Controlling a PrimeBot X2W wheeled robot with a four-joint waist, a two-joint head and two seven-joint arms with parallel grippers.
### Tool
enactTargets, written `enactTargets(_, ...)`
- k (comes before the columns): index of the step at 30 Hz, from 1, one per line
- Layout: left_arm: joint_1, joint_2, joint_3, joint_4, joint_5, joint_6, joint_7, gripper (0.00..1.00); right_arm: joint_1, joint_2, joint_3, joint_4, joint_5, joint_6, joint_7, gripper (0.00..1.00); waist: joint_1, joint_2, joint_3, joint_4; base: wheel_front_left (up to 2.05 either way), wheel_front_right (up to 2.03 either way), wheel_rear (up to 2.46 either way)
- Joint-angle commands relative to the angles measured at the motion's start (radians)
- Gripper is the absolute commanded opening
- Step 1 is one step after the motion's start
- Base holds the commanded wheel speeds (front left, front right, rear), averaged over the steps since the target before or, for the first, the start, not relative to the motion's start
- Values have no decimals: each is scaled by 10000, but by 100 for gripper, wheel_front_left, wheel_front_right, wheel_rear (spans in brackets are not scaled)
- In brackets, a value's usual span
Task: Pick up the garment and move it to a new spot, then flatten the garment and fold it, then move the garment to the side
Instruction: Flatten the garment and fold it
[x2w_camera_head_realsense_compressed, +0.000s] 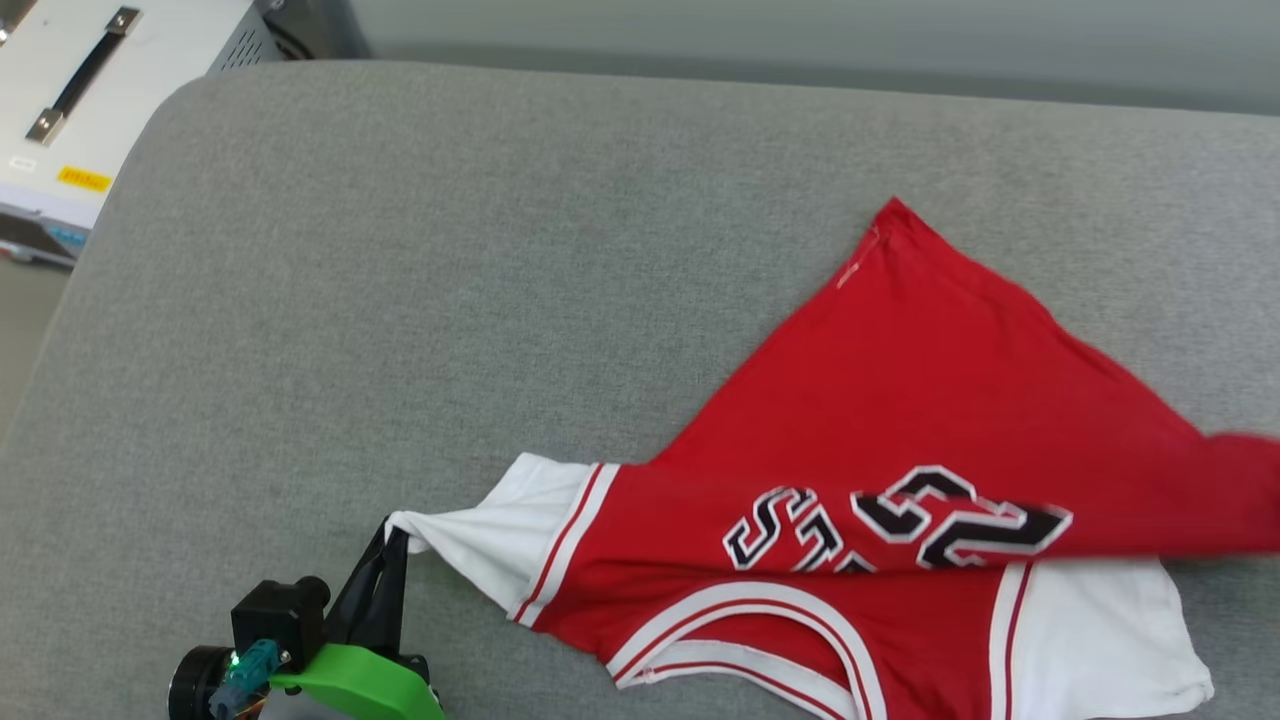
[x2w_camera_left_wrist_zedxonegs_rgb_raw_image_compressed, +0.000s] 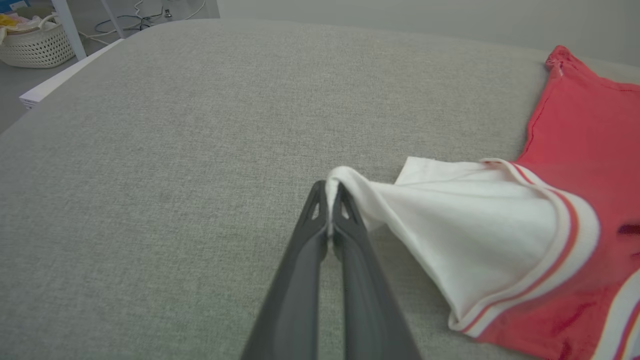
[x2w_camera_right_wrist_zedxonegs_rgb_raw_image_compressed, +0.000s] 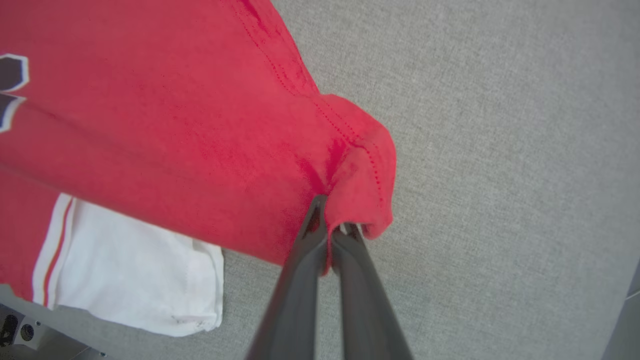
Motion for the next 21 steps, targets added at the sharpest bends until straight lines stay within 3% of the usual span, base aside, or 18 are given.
enactTargets(1, 170, 76, 30, -47, -98, 87, 48, 0, 679, 236, -228, -11, 47, -6, -54, 0, 1, -1, -393, -321, 0, 0, 0)
enactTargets(8, 255, 125, -54, -162, -153, 100, 189, 0, 3358, 1732, -1118, 62, -406, -6, 102, 0, 1, -1, -396, -241, 0, 0, 0)
enactTargets(16, 140, 203, -149, -182, -139, 94, 279, 0, 4213, 3135, -1316, 579, -1025, -6, 231, 0, 1, -1, -369, -159, 0, 0, 0)
enactTargets(17, 142, 214, -156, -187, -136, 102, 290, 0, 4149, 3217, -1436, 598, -1109, -6, 118, 81, 1, -1, -397, -175, 0, 0, 0)
enactTargets(18, 147, 226, -169, -199, -135, 108, 309, 0, 4047, 3263, -1600, 554, -1259, -6, -64, 100, 1, -1, -426, -186, 0, 0, 0)
enactTargets(21, 174, 261, -200, -234, -134, 123, 350, 0, 3734, 3318, -2151, 208, -1489, -6, -511, 100, 1, -1, -545, -205, 0, 0, 0)
